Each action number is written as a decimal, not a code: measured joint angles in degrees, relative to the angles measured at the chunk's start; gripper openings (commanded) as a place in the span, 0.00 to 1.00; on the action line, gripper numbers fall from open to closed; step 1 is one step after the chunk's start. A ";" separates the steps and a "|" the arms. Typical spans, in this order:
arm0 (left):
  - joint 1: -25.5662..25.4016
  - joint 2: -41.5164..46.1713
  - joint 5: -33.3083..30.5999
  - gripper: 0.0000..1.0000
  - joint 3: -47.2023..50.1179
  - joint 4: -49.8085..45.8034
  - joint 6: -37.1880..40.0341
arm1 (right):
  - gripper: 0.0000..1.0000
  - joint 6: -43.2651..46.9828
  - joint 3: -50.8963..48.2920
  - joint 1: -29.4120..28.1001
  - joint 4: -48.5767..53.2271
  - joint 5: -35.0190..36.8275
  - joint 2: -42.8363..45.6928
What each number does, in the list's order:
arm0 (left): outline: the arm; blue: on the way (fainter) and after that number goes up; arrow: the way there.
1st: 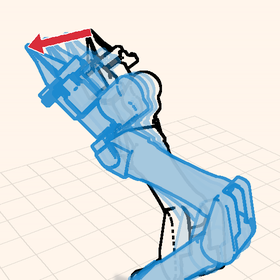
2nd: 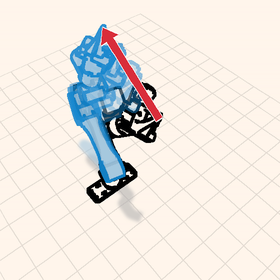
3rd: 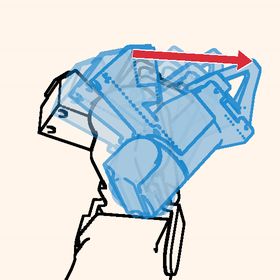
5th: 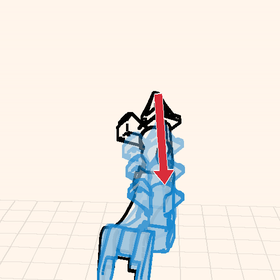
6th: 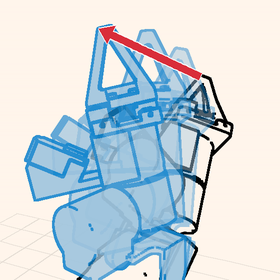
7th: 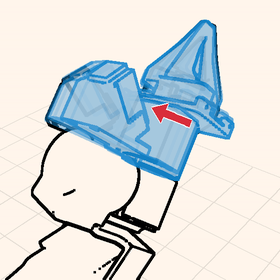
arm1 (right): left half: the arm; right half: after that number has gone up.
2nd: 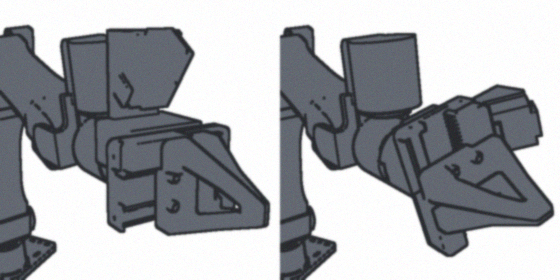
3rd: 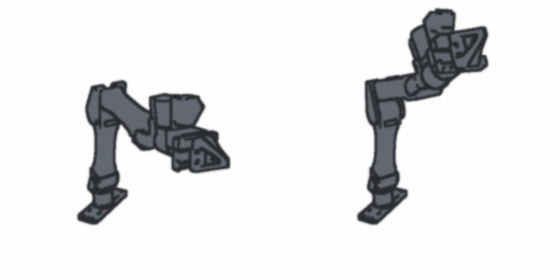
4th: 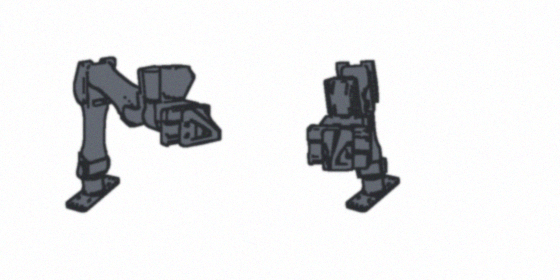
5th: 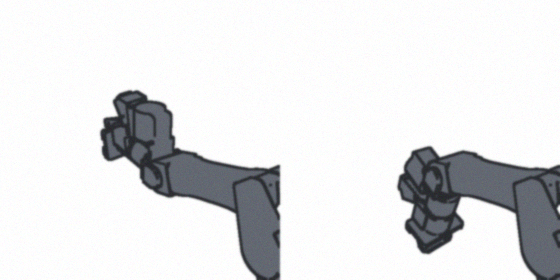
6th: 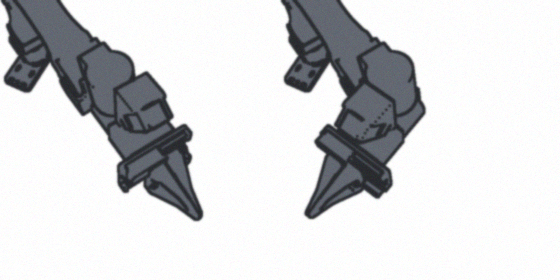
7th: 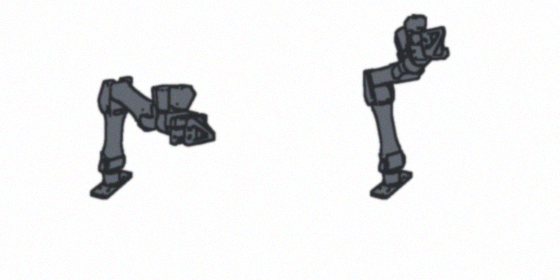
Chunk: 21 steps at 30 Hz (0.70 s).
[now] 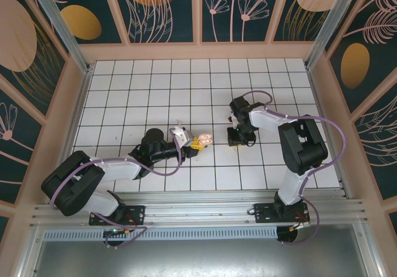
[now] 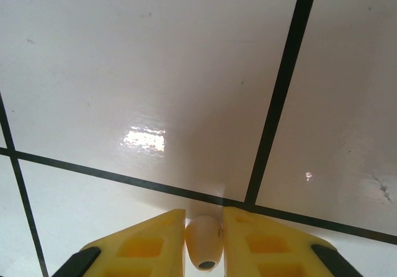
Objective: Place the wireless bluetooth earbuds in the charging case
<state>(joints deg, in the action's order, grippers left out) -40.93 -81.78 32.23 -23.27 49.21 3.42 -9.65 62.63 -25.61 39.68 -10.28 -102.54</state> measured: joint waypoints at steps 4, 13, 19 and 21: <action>0.00 0.00 0.00 0.10 0.00 -0.02 0.15 | 0.18 -0.26 -0.11 0.00 -0.15 0.15 0.17; 0.00 -0.42 -1.95 0.08 -0.04 3.08 -0.11 | 0.18 -2.82 -4.39 0.00 -6.10 -1.60 8.52; -0.31 -3.50 -4.09 0.08 0.02 8.90 -0.52 | 0.17 -5.99 -8.33 0.00 -16.61 -5.70 18.99; -0.35 -4.42 -4.48 0.08 0.28 11.21 -0.52 | 0.17 -7.06 -10.03 0.00 -21.14 -7.30 22.64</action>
<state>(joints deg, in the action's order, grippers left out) -41.28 -86.19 27.75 -22.98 60.42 2.90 -16.71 52.60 -25.61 18.55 -17.58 -79.90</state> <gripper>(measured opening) 0.151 0.176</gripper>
